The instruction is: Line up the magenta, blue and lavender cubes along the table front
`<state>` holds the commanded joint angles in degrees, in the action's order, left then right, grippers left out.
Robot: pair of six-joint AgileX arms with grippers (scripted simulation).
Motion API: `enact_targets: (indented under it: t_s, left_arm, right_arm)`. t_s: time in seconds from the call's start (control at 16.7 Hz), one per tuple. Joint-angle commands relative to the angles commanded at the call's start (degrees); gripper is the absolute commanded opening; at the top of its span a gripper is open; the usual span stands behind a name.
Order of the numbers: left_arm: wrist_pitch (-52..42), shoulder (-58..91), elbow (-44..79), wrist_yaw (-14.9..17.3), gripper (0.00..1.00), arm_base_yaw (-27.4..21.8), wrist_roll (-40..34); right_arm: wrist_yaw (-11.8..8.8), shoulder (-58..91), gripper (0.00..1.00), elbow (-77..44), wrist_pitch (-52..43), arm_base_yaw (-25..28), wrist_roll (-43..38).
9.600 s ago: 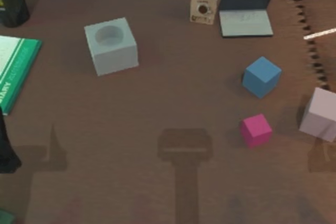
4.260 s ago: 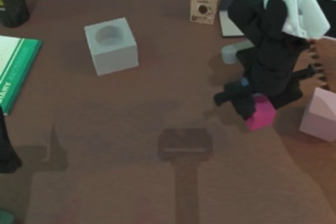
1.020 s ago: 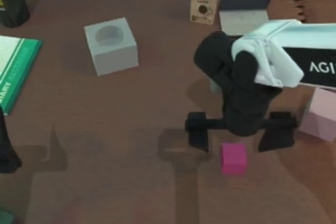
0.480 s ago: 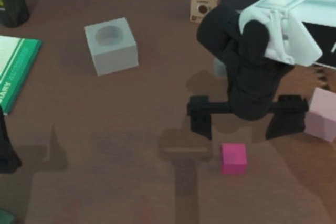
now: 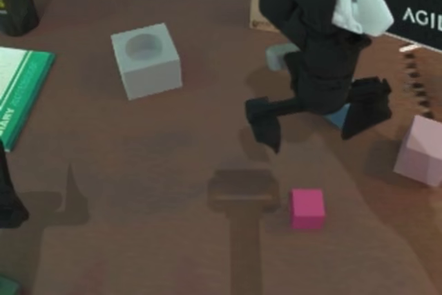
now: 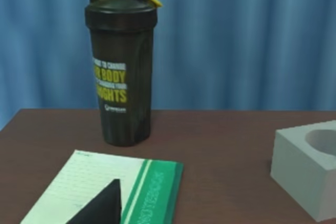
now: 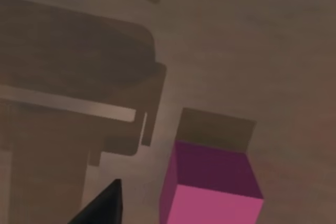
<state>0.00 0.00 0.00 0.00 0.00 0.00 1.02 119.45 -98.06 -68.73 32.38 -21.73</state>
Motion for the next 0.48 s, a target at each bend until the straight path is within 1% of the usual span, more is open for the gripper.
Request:
enact_targets:
  t_s: [0.3, 0.48]
  left_arm:
    - [0.00, 0.00, 0.00, 0.00, 1.00, 0.00, 0.00]
    - [0.00, 0.00, 0.00, 0.00, 1.00, 0.00, 0.00]
  right_arm:
    - [-0.29, 12.83, 1.00, -19.04, -7.74, -7.47, 24.85]
    - [-0.45, 18.99, 1.00, -29.15, -11.39, -11.76, 37.16]
